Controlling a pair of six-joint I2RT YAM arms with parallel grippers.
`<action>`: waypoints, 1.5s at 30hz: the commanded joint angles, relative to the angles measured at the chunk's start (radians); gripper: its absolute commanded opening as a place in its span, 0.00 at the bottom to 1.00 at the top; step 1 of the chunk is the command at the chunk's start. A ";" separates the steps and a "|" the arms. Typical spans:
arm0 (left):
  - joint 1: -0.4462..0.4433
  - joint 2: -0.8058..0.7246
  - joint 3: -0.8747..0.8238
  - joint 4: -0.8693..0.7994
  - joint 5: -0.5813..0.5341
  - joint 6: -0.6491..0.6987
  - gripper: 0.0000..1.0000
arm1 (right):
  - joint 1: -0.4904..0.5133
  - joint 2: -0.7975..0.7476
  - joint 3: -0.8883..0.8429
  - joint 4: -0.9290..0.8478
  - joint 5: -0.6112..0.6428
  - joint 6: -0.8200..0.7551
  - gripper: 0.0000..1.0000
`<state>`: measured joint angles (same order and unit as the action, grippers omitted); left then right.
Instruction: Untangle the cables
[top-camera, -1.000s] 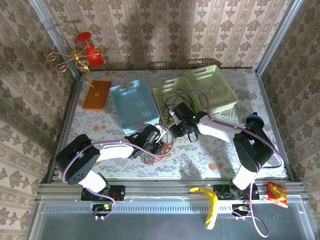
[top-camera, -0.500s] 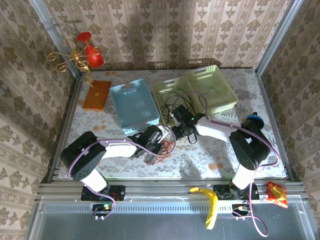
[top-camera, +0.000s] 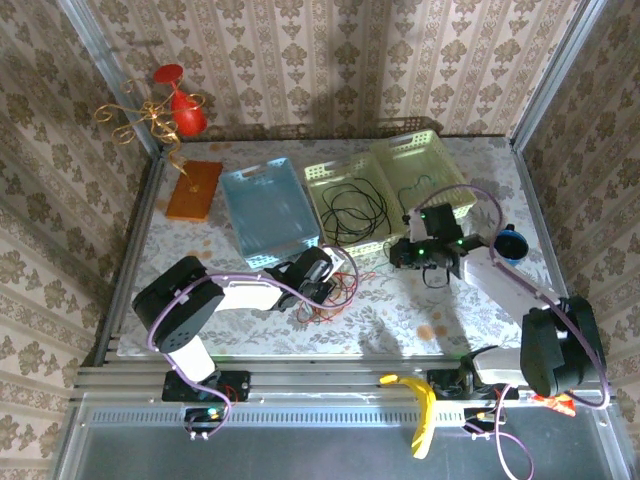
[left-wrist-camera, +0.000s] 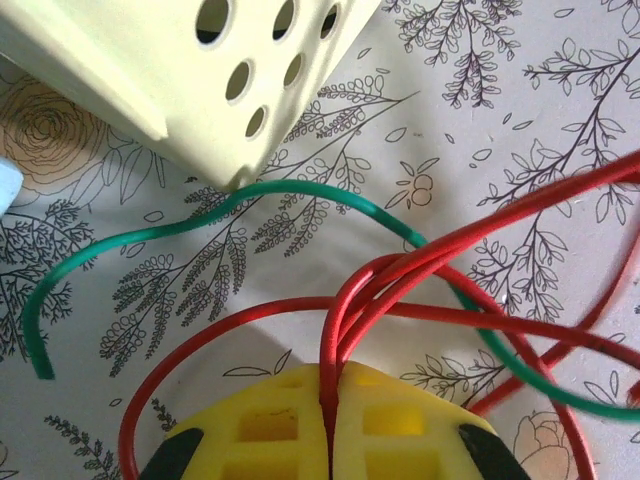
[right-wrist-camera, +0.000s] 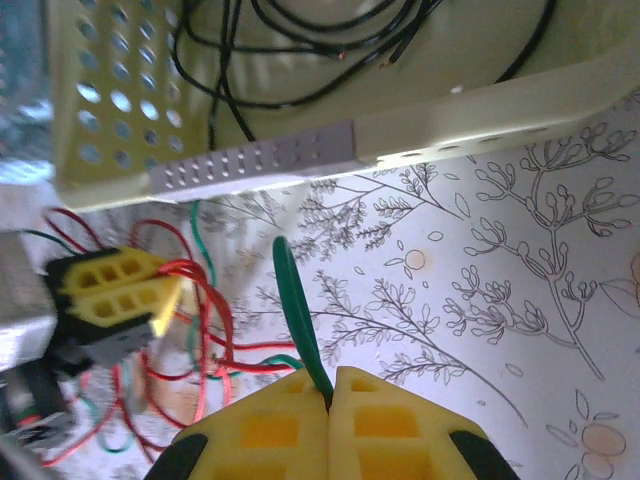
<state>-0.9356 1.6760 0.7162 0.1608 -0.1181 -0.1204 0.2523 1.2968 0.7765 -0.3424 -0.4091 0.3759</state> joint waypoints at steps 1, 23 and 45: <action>-0.008 0.059 0.004 -0.040 0.007 -0.014 0.00 | -0.050 -0.070 -0.024 0.015 -0.136 0.093 0.02; -0.012 0.039 -0.018 -0.045 0.007 -0.016 0.00 | -0.089 -0.258 0.040 -0.315 0.883 0.198 0.00; -0.010 0.040 -0.027 -0.031 0.009 -0.009 0.00 | -0.256 -0.537 0.007 -0.310 0.844 0.369 0.00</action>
<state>-0.9485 1.6897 0.7193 0.1955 -0.1081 -0.1207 -0.0143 0.7940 0.7872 -0.6857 0.4763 0.6712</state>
